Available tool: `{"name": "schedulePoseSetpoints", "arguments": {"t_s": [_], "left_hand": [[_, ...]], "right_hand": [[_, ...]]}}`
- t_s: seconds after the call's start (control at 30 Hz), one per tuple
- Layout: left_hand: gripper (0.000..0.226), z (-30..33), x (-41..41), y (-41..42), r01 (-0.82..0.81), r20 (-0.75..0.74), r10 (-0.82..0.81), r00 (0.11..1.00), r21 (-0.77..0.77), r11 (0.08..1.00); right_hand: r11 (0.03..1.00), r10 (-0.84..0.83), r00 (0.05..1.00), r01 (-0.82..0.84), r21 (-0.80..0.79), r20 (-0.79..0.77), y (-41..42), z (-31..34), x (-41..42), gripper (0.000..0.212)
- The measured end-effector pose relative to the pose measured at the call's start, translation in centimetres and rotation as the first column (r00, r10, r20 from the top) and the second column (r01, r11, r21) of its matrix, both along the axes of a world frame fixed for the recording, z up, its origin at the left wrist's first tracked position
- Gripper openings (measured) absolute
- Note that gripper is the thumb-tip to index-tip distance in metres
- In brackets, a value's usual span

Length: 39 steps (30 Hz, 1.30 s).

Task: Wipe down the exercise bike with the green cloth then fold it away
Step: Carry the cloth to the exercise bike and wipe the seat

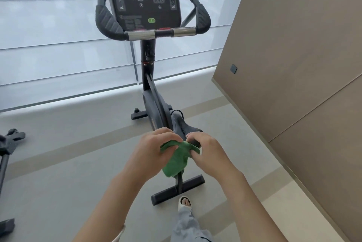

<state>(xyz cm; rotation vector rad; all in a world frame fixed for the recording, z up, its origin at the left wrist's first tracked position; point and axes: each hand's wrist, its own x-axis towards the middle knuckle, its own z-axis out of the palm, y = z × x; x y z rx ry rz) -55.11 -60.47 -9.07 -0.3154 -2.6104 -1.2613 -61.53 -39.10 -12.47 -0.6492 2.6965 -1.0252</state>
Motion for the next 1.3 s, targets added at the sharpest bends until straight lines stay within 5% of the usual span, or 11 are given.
{"name": "schedulePoseSetpoints", "arguments": {"t_s": [0.47, 0.73, 0.93, 1.17, 1.3], "left_hand": [[0.032, -4.2, -10.4, 2.4, -0.166, 0.192, 0.184, 0.964, -0.107, 0.98], [0.024, -8.6, -10.9, 3.4, -0.23, 0.361, 0.227, 0.905, -0.034, 0.973], [0.026, -11.9, -14.2, 1.3, -0.31, 0.412, 0.349, 0.842, -0.159, 0.937], [0.028, -13.8, -15.1, -1.2, -0.177, 0.523, 0.257, 0.813, -0.197, 0.964], [0.028, -15.4, -14.8, -2.1, -0.083, 0.573, 0.171, 0.801, -0.176, 0.981]], "right_hand": [[0.99, 0.089, 0.972, -0.111, 0.089, 0.219, 4.3, -3.0, -15.2, 0.026], [0.965, 0.142, 0.884, -0.224, 0.136, 0.446, 5.0, -5.3, -19.1, 0.024], [0.934, 0.02, 0.996, -0.049, 0.353, 0.085, 1.0, -11.0, -22.5, 0.036], [0.882, 0.069, 0.972, -0.166, 0.441, 0.226, -2.0, -16.9, -16.2, 0.07], [0.891, -0.03, 0.997, -0.005, 0.453, 0.07, -3.2, -19.7, -13.7, 0.068]]}}
